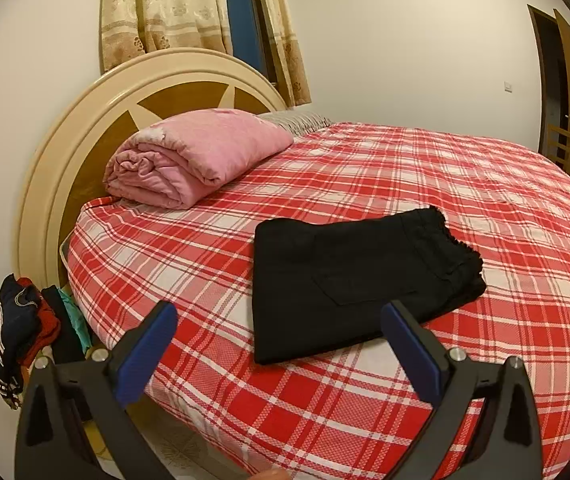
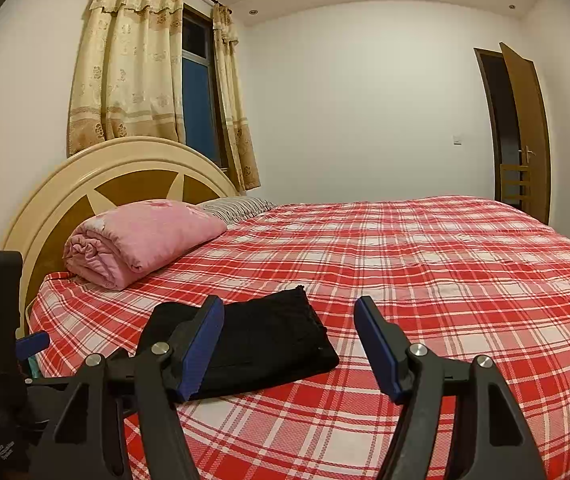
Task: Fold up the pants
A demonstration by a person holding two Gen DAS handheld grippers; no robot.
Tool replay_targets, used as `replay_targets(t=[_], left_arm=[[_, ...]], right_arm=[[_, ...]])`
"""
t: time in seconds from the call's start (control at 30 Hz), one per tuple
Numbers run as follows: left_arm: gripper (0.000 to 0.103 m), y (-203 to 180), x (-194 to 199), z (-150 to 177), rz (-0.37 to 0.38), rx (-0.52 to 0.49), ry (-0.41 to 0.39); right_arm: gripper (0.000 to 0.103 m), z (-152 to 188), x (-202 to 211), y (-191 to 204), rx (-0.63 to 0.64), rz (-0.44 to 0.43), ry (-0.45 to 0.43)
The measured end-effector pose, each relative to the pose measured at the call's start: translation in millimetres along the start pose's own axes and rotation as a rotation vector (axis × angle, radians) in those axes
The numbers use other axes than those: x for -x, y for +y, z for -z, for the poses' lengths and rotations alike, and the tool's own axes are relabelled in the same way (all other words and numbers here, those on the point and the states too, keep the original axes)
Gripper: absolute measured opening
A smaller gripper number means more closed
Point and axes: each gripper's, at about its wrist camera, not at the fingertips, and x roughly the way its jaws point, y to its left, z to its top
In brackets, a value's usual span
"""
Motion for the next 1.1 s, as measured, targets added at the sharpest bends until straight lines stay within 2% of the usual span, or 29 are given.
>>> replay_targets(t=[0.6, 0.93, 1.1], left_arm=[[0.103, -5.7, -3.2, -0.3, -0.027, -0.025, -0.002], [0.103, -9.9, -13.4, -5.2, 0.039, -0.012, 0.047], [0.103, -15.1, -12.3, -7.6, 0.037, -0.022, 0.025]], right_arm=[[0.069, 0.6, 0.7, -7.4, -0.019, 0.015, -0.003], [0.069, 2.2, -2.5, -9.5, -0.028, 0.024, 0.004], [0.069, 3.2, -4.9, -11.8, -0.035, 0.031, 0.008]])
